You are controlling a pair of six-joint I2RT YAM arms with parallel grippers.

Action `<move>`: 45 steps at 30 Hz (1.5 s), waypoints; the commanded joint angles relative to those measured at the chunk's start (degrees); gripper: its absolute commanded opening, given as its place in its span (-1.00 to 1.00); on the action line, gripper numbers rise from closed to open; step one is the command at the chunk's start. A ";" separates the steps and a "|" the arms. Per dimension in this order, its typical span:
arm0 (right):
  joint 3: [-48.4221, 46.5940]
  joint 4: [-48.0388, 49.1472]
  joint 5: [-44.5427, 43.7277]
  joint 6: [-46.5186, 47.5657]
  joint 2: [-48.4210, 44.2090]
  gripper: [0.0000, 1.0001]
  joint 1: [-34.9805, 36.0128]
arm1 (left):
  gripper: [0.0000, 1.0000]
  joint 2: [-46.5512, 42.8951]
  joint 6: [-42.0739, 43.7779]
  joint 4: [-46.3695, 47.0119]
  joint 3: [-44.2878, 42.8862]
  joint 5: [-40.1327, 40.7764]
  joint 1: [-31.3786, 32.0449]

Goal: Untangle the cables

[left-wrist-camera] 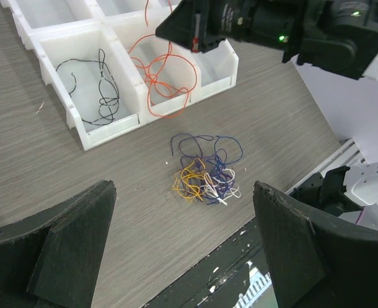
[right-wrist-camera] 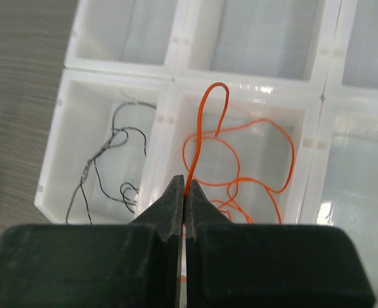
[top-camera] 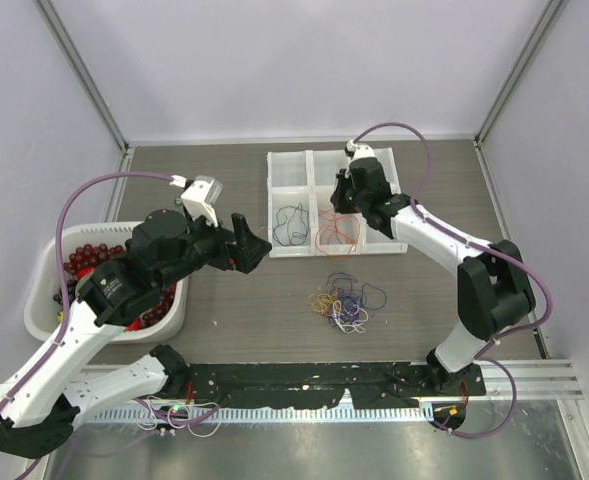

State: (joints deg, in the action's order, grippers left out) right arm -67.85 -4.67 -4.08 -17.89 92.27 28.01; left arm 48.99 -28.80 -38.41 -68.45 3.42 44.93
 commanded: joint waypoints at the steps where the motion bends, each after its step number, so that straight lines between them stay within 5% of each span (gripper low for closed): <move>1: 1.05 -2.89 2.66 -6.27 2.56 -0.99 -0.41 | 0.84 -0.91 -1.79 0.09 -1.87 0.62 0.07; 8: -7.09 -14.56 10.13 -11.29 10.47 -0.99 -3.57 | 0.85 0.31 -1.61 -1.66 -3.27 0.80 0.07; 17: -25.73 -29.59 8.92 -7.86 21.89 -0.81 -4.72 | 0.84 2.33 -1.79 -1.05 -4.33 -1.31 0.07; 23: -31.46 -35.58 6.28 -5.40 21.73 -0.43 -4.81 | 0.84 1.46 -2.93 -1.31 -3.45 -1.14 0.07; 26: -31.55 -38.48 6.10 -4.88 18.31 -0.04 -4.81 | 0.85 1.46 -3.19 -1.22 -3.36 -1.14 0.07; 32: -22.96 -38.06 7.85 -4.43 7.68 0.12 -2.88 | 0.85 3.82 -3.28 0.61 -3.27 -1.57 0.07; 45: 4.83 -13.28 1.53 2.76 -1.83 0.17 10.39 | 0.84 8.32 -4.69 0.63 -7.14 -6.32 0.07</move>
State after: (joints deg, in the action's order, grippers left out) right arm -66.06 -29.67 2.15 -19.51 91.26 35.68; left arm 58.61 -32.67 -39.03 -72.97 -0.97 44.93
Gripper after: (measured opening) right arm 0.584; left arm 0.921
